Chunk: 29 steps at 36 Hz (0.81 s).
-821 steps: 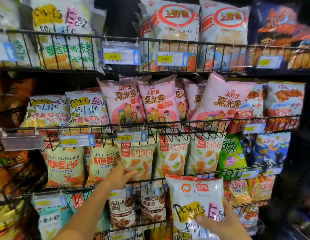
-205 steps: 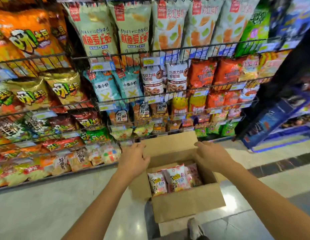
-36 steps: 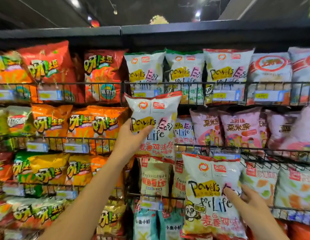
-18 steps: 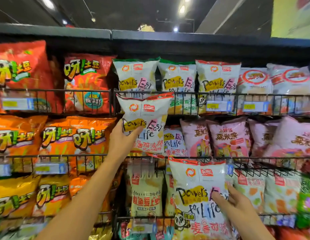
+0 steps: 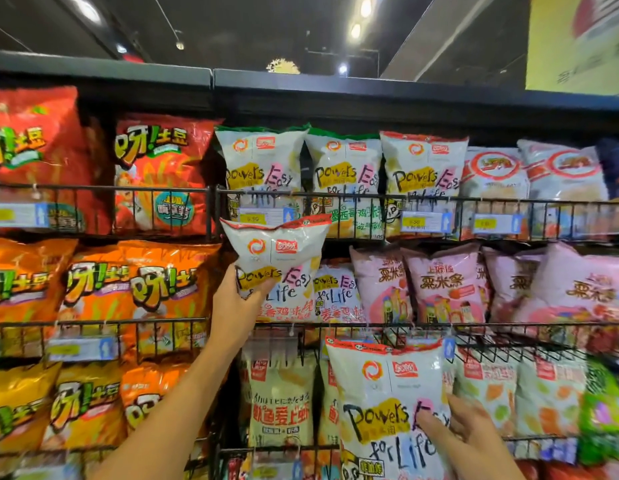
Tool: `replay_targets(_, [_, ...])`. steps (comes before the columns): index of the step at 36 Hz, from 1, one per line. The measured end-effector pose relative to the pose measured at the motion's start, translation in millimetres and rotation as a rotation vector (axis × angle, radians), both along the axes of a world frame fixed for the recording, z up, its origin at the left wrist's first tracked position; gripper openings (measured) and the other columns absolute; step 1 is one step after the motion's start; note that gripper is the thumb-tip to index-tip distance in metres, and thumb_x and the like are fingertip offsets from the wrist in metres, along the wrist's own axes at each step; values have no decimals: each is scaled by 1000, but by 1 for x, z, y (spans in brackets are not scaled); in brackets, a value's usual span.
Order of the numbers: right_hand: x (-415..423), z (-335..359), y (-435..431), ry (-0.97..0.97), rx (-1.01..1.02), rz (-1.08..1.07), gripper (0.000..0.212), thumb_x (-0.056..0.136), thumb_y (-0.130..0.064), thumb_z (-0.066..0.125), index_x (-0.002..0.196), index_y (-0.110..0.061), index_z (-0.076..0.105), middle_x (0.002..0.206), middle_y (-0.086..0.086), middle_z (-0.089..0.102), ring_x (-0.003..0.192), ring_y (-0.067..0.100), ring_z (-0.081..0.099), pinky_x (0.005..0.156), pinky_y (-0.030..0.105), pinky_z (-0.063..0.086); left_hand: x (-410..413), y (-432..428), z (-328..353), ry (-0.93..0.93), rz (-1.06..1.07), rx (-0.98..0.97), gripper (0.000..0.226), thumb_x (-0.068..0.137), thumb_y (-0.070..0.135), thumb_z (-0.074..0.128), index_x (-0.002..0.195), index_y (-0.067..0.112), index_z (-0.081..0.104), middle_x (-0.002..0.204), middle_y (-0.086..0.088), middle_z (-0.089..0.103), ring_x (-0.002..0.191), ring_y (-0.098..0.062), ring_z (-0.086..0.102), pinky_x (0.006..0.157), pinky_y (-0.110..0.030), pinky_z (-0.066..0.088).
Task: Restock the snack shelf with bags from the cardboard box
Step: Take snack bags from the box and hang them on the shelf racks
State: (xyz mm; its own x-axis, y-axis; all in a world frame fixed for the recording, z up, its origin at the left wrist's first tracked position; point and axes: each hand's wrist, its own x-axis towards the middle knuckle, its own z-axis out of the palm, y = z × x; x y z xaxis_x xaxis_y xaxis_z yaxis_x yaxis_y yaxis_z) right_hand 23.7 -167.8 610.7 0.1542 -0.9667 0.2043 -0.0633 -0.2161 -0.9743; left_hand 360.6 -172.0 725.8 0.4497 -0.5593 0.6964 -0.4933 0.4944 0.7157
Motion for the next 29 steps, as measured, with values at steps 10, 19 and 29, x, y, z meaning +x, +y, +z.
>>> replay_targets(10, [4, 8, 8, -38, 49, 42, 47, 81, -14, 78, 125, -14, 62, 115, -3, 73, 97, 12, 70, 76, 11, 53, 9, -10, -5, -157, 25, 258, 45, 94, 39, 66, 127, 26, 39, 116, 9, 62, 108, -17, 63, 86, -36, 52])
replay_targets(19, [7, 10, 7, -27, 132, 48, 59, 80, -8, 80, 135, -7, 57, 117, 3, 73, 111, 24, 67, 108, 43, 45, 19, -29, 10, -333, 124, 701, 84, 99, 53, 48, 154, 0, 13, 138, -16, 53, 120, -32, 56, 81, -34, 47])
replay_targets(29, [2, 16, 7, -34, 78, 57, 40, 86, -6, 72, 123, -19, 63, 108, -1, 77, 100, 20, 73, 101, 38, 50, 37, -44, 21, -263, 144, 823, 77, 97, 54, 52, 131, -15, 50, 132, -37, 50, 118, -47, 56, 97, -47, 49])
